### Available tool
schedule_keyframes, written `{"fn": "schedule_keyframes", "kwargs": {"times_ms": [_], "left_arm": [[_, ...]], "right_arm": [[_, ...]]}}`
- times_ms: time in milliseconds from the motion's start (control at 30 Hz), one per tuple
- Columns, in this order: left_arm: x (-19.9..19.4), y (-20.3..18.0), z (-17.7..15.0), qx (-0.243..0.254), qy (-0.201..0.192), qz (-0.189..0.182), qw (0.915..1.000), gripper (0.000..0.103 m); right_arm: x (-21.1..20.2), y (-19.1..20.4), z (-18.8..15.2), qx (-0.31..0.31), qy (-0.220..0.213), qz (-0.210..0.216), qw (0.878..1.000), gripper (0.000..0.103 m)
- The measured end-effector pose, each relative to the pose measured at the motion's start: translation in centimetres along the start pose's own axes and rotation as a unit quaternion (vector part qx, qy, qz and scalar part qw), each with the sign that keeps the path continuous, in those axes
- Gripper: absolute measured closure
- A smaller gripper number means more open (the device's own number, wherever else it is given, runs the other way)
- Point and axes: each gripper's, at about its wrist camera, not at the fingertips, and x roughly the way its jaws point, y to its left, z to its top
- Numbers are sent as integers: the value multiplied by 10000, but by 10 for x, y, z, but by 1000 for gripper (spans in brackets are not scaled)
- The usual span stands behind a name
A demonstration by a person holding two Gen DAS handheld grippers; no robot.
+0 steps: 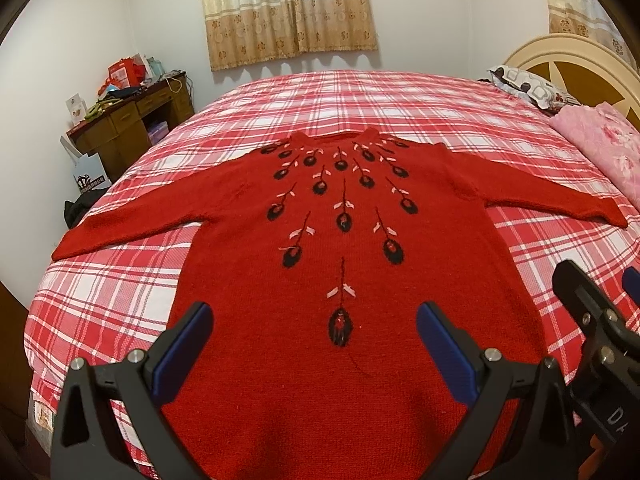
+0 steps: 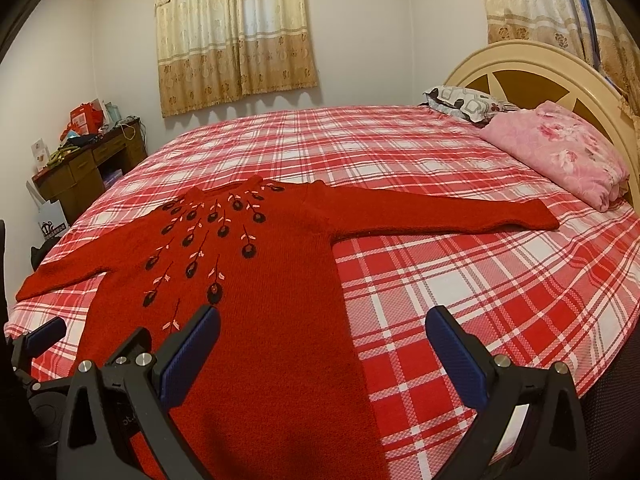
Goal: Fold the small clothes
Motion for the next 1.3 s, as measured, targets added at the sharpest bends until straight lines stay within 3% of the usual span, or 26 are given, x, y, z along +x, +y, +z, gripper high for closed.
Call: {"fn": "schedule_keyframes", "kwargs": {"times_ms": [500, 633, 800, 933, 1067, 1167, 1200, 1233, 1300], "left_arm": [[4, 1, -2, 6, 26, -2, 10000, 0], [10, 6, -1, -35, -14, -59, 10000, 0], [22, 25, 17, -156, -120, -101, 9998, 0], [37, 50, 46, -349, -249, 188, 9989, 0], [51, 75, 67, -576, -334, 423, 9969, 0], [63, 94, 78, -908, -285, 356, 9948, 0], [67, 99, 80, -979, -320, 355, 9940, 0], [72, 103, 81, -1019, -371, 411, 9932, 0], [82, 105, 83, -1015, -357, 559, 9926, 0]], "right_arm": [[7, 0, 1, -20, 23, 15, 10000, 1], [20, -15, 8, 83, -44, -184, 9998, 1], [38, -68, 34, 475, -137, -738, 9960, 1], [52, -130, 66, 1097, -164, -1047, 9883, 1], [72, -217, 104, 2099, -234, -1375, 9677, 1], [99, -285, 111, 2985, -62, -1457, 9432, 3], [111, -302, 111, 3192, 52, -1464, 9363, 9], [123, -315, 109, 3317, 203, -1500, 9312, 23], [146, -332, 107, 3305, 551, -1664, 9274, 39]]}}
